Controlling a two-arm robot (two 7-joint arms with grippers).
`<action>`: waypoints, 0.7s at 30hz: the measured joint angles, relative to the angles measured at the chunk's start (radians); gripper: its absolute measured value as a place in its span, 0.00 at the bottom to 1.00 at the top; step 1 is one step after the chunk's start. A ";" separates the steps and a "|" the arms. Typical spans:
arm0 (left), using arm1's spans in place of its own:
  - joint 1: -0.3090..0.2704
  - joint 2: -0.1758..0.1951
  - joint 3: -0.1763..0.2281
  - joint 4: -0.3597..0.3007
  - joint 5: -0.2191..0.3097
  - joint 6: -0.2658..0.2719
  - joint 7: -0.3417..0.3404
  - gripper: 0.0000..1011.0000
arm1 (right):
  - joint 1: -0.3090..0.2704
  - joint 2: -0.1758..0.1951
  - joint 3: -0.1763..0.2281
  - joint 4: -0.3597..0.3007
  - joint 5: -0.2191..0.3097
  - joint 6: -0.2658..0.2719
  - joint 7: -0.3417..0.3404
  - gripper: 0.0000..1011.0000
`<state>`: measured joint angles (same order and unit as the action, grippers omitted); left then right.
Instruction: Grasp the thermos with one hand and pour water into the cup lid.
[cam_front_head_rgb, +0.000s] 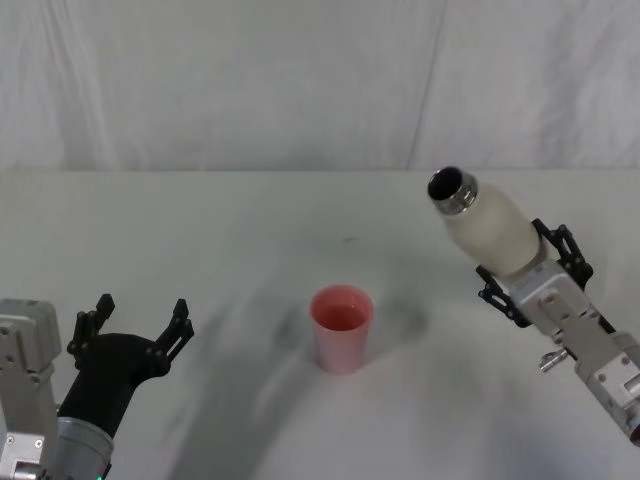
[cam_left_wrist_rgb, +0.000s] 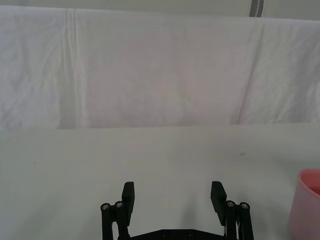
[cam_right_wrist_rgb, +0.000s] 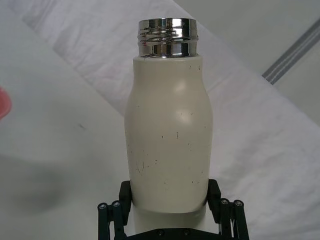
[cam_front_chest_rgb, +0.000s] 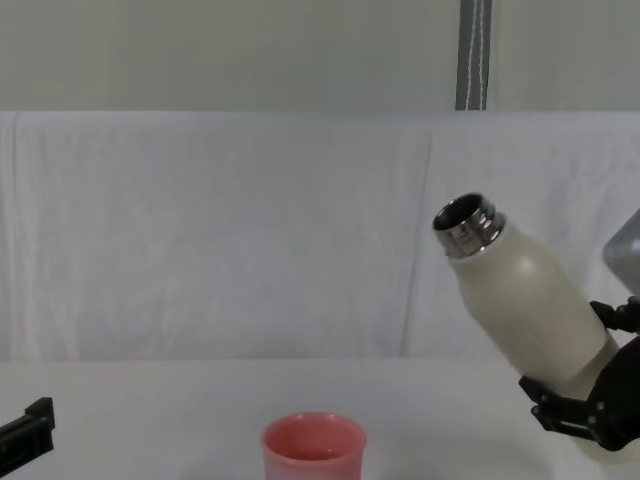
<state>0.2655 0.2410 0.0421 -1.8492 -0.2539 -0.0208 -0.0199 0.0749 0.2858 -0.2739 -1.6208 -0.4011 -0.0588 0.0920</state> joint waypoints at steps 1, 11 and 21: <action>0.000 0.000 0.000 0.000 0.000 0.000 0.000 0.99 | 0.000 0.001 -0.002 0.000 -0.005 0.000 0.000 0.93; 0.000 0.000 0.000 0.000 0.000 0.000 0.000 0.99 | 0.001 0.009 -0.017 -0.005 -0.063 0.002 -0.005 0.93; 0.000 0.000 0.000 0.000 0.000 0.000 0.000 0.99 | 0.001 0.028 -0.047 -0.007 -0.152 0.011 -0.025 0.93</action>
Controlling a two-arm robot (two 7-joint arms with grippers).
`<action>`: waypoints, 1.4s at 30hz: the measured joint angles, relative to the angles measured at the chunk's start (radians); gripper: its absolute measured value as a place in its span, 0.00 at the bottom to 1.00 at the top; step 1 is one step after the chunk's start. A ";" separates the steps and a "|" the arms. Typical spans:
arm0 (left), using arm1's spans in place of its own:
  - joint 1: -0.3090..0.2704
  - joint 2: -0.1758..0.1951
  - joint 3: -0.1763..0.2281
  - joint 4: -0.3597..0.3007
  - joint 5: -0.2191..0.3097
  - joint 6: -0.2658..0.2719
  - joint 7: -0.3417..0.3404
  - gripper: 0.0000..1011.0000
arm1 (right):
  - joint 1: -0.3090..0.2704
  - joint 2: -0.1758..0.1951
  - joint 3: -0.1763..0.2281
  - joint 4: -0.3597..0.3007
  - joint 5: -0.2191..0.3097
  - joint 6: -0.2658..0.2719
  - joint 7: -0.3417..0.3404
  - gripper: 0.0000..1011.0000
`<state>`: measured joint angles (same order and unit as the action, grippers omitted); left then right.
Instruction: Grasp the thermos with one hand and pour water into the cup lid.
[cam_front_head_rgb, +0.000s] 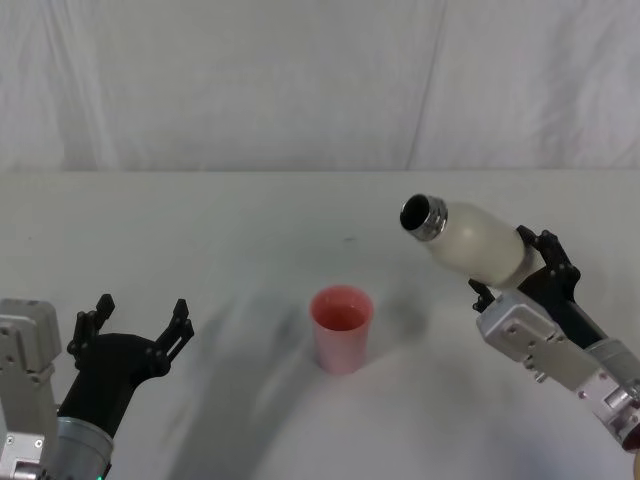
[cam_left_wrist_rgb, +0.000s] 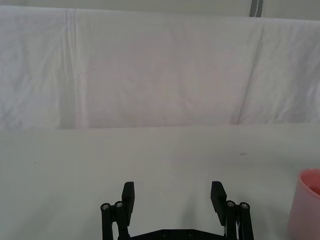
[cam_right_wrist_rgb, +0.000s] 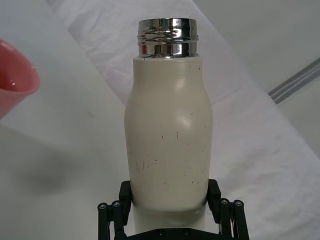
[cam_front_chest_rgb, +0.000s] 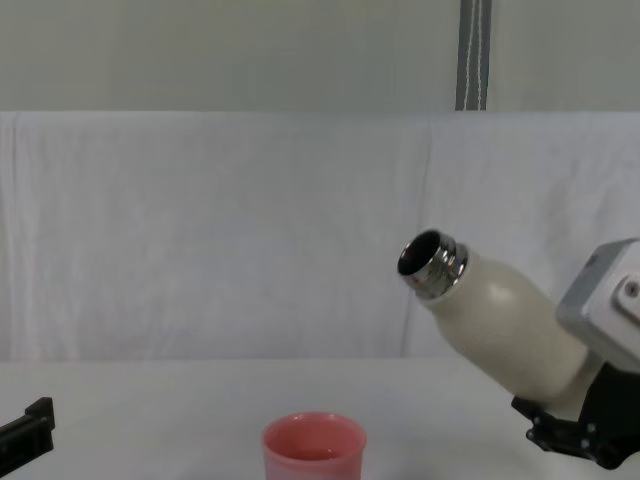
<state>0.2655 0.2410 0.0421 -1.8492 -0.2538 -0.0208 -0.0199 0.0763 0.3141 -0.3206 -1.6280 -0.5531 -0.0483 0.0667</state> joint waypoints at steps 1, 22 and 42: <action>0.000 0.000 0.000 0.000 0.000 0.000 0.000 0.99 | 0.000 0.002 -0.002 0.000 -0.007 0.001 0.000 0.93; 0.000 0.000 0.000 0.000 0.000 0.000 0.000 0.99 | 0.021 0.050 -0.066 0.006 -0.164 0.032 -0.018 0.93; 0.000 0.000 0.000 0.000 0.000 0.000 0.000 0.99 | 0.034 0.073 -0.100 0.008 -0.250 0.049 -0.042 0.93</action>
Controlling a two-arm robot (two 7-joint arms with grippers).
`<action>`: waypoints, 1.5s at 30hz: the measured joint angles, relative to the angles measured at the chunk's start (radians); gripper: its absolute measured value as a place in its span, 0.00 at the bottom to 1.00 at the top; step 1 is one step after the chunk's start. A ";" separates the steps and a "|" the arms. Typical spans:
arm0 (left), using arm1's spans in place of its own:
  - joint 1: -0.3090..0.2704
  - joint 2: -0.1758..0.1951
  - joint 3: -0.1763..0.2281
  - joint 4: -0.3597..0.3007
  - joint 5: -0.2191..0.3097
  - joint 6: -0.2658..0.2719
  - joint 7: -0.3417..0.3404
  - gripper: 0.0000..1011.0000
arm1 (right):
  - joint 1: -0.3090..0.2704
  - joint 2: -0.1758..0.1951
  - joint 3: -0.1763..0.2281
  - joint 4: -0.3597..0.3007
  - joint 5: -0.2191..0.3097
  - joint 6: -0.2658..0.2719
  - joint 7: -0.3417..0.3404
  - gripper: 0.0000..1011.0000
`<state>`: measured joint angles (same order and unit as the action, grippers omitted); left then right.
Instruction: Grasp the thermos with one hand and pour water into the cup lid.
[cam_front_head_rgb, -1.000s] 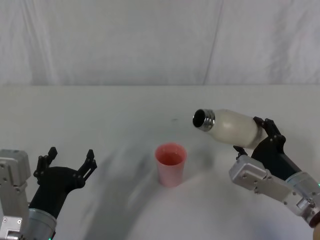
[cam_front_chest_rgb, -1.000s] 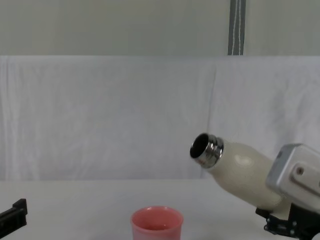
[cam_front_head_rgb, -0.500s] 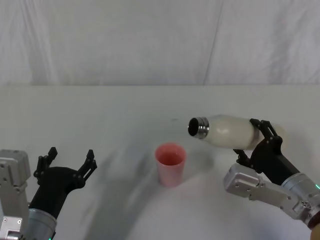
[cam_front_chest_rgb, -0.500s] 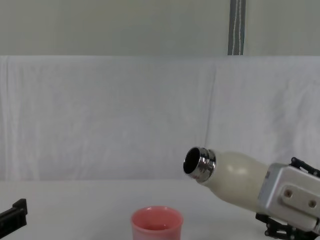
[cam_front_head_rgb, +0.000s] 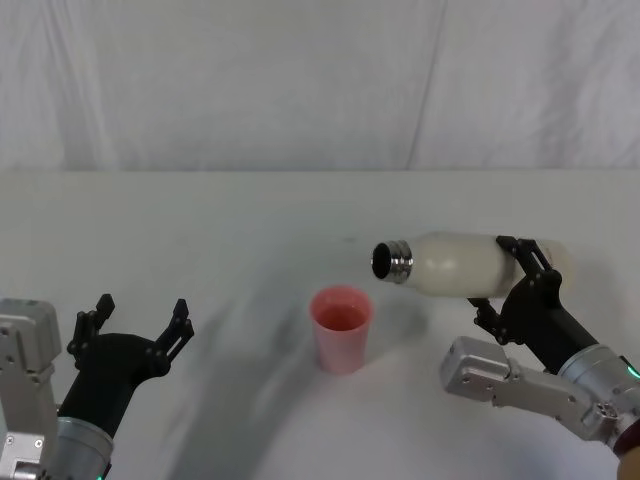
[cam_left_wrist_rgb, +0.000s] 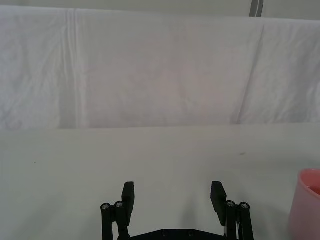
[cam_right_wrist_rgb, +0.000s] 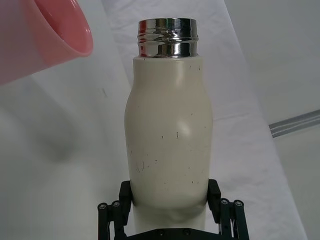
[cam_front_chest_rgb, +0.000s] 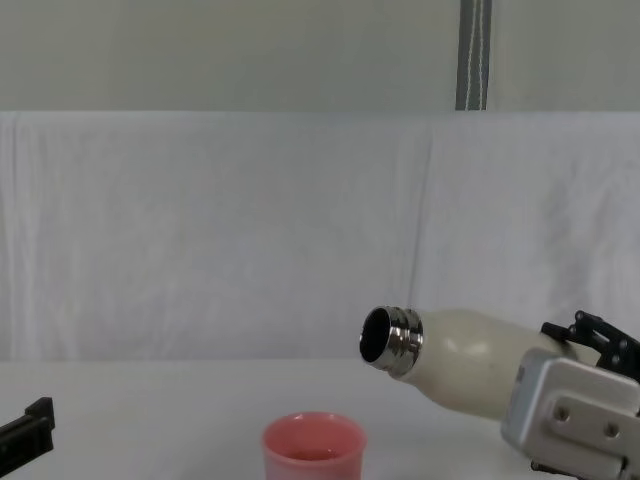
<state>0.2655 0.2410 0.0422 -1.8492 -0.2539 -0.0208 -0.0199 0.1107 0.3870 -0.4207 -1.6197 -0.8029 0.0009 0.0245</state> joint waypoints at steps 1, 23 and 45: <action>0.000 0.000 0.000 0.000 0.000 0.000 0.000 0.99 | 0.002 0.001 -0.002 0.001 -0.003 0.001 0.000 0.93; 0.000 0.000 0.000 0.000 0.000 0.000 0.000 0.99 | 0.044 0.023 -0.046 0.015 -0.071 0.012 -0.001 0.93; 0.000 0.000 0.000 0.000 0.000 0.000 0.000 0.99 | 0.072 0.043 -0.066 0.019 -0.106 0.019 -0.001 0.93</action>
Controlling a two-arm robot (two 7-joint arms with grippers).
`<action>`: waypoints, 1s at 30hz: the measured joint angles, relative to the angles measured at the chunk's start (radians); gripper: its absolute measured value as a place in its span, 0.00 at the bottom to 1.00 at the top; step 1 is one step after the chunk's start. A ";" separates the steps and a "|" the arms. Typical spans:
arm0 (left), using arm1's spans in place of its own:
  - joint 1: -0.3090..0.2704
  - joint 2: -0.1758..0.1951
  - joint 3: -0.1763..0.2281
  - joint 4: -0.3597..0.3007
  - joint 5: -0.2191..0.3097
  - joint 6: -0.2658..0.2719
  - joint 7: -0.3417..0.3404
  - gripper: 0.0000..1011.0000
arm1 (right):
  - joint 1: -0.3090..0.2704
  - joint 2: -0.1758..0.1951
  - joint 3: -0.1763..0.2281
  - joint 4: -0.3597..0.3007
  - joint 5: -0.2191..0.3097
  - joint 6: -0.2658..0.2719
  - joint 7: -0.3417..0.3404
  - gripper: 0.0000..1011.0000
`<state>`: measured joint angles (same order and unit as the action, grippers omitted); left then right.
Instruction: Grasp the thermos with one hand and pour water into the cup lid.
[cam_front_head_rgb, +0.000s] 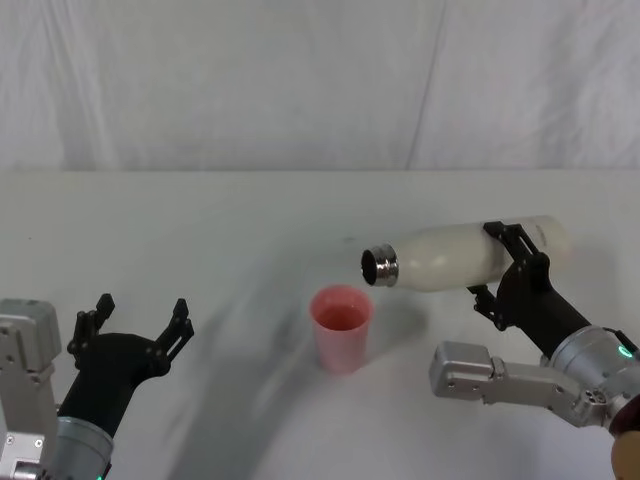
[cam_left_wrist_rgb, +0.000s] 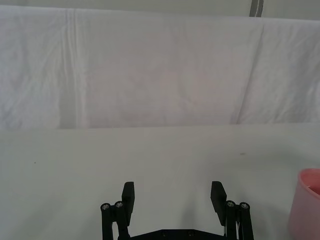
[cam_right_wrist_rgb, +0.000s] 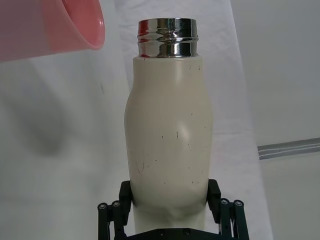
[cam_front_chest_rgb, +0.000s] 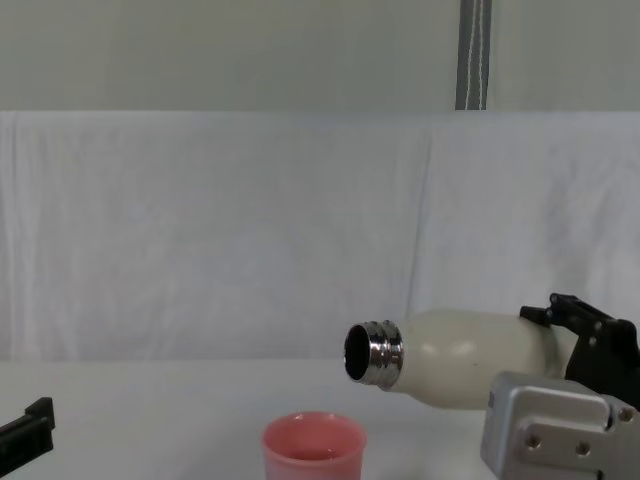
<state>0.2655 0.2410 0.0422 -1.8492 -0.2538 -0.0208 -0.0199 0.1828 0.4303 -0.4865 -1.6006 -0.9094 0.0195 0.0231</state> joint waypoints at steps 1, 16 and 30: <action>0.000 0.000 0.000 0.000 0.000 0.000 0.000 0.99 | 0.001 0.001 -0.001 0.000 -0.001 0.000 0.000 0.93; 0.000 0.000 0.000 0.000 0.000 0.000 0.000 0.99 | 0.013 0.010 -0.011 0.002 -0.013 -0.002 0.000 0.93; 0.000 0.000 0.000 0.000 0.000 0.000 0.000 0.99 | 0.022 0.021 -0.019 -0.005 -0.029 -0.001 -0.003 0.93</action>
<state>0.2655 0.2410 0.0422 -1.8492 -0.2538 -0.0208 -0.0199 0.2051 0.4516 -0.5058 -1.6052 -0.9388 0.0186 0.0205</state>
